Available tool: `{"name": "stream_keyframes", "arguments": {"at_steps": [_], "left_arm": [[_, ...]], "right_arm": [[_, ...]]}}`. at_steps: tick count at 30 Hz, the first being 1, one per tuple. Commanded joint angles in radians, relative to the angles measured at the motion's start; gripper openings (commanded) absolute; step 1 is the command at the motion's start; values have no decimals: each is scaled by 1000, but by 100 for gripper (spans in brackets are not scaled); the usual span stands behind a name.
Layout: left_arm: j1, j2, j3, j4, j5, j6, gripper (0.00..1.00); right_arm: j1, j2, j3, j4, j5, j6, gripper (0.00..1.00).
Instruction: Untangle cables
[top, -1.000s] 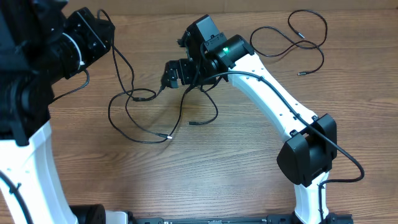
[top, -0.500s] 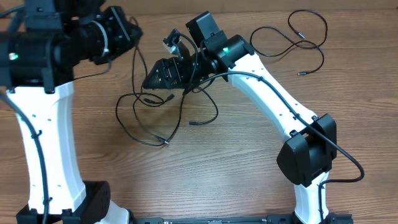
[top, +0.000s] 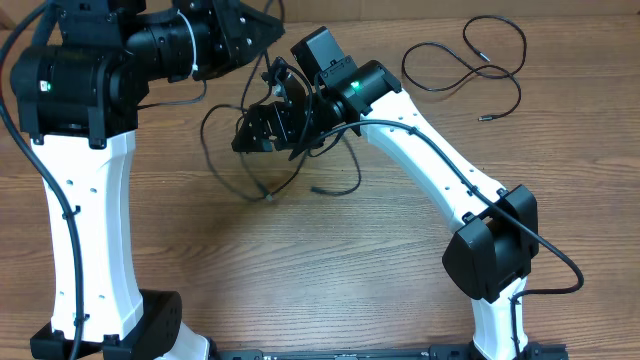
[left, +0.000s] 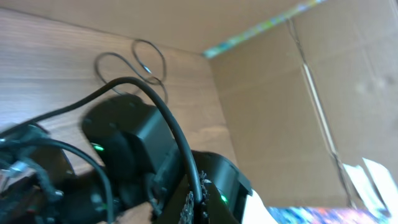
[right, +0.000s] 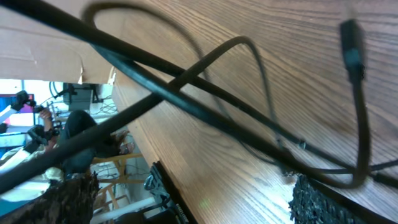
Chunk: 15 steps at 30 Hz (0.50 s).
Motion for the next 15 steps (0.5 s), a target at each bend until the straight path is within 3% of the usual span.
{"name": "stream_keyframes", "arguments": {"at_steps": [1, 5, 7, 11, 15], "left_arm": [[-6, -1, 7, 3, 105, -12, 4], [-6, -1, 7, 0, 73, -9, 4], [-6, 0, 7, -28, -44, 0, 4], [-5, 0, 7, -163, -447, 13, 4], [-5, 0, 7, -241, -552, 47, 4]], "right_arm": [[1, 0, -1, 0, 26, -8, 100], [0, -1, 0, -12, 25, -8, 100], [-11, -3, 0, -34, 18, -8, 100], [-76, -16, 1, -83, 14, -3, 100], [-169, -18, 1, -100, -38, -3, 100]]}}
